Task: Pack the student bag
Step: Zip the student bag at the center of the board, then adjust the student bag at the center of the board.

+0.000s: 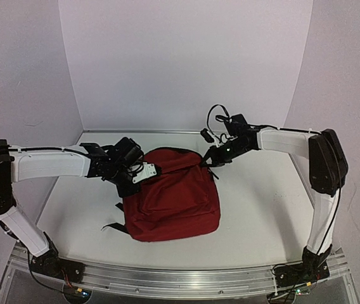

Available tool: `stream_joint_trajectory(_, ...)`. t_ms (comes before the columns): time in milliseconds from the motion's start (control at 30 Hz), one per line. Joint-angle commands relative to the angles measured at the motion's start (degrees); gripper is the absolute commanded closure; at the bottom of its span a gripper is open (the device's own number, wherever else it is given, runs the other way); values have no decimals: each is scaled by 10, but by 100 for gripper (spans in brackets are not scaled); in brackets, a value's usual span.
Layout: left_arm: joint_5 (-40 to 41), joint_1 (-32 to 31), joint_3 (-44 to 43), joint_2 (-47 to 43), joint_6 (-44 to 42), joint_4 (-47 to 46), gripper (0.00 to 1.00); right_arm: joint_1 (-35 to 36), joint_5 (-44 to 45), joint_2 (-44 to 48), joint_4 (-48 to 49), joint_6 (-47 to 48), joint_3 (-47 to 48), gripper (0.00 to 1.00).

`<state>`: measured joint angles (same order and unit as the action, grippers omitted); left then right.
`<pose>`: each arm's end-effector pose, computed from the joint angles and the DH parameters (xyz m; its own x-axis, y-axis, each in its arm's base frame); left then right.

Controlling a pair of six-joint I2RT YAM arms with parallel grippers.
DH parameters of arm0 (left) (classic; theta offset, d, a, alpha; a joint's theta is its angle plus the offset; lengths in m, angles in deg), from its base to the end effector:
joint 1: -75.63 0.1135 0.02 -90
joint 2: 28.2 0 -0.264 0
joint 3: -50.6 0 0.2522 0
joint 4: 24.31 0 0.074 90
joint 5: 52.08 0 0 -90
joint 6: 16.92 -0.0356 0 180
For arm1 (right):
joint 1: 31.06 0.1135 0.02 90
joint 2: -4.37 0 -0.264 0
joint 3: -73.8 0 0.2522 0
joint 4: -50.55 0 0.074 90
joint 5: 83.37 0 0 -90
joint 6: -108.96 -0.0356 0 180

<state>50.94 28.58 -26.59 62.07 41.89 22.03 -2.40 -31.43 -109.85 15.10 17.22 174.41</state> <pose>0.2254 -0.2304 0.2269 -0.1729 0.9263 -0.3348 0.8470 0.3133 0.4294 0.3758 0.2304 0.2178 -0.6848 -0.3470 -0.6408 -0.7116 0.5079 0.4854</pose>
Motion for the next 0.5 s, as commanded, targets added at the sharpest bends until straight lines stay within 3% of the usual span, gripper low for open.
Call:
stream_joint_trajectory(0,-56,-63,-40,28,67,15,100,-25,65,-51,10,-8,112,100)
stream_joint_trajectory(267,-109,-149,-155,135,126,-8,99,-14,19,-82,5,-45,199,99)
stream_joint_trajectory(333,-108,-149,-170,132,153,-19,88,-16,22,-61,-5,-37,202,79)
stream_joint_trajectory(367,-107,-148,-175,128,163,-19,80,-19,25,-49,-13,-32,201,62)
stream_joint_trajectory(433,-98,-140,-175,109,182,-24,56,-29,29,-14,-24,-26,185,37)
stream_joint_trajectory(467,-90,-131,-174,96,201,-28,45,-37,30,8,-29,-26,174,29)
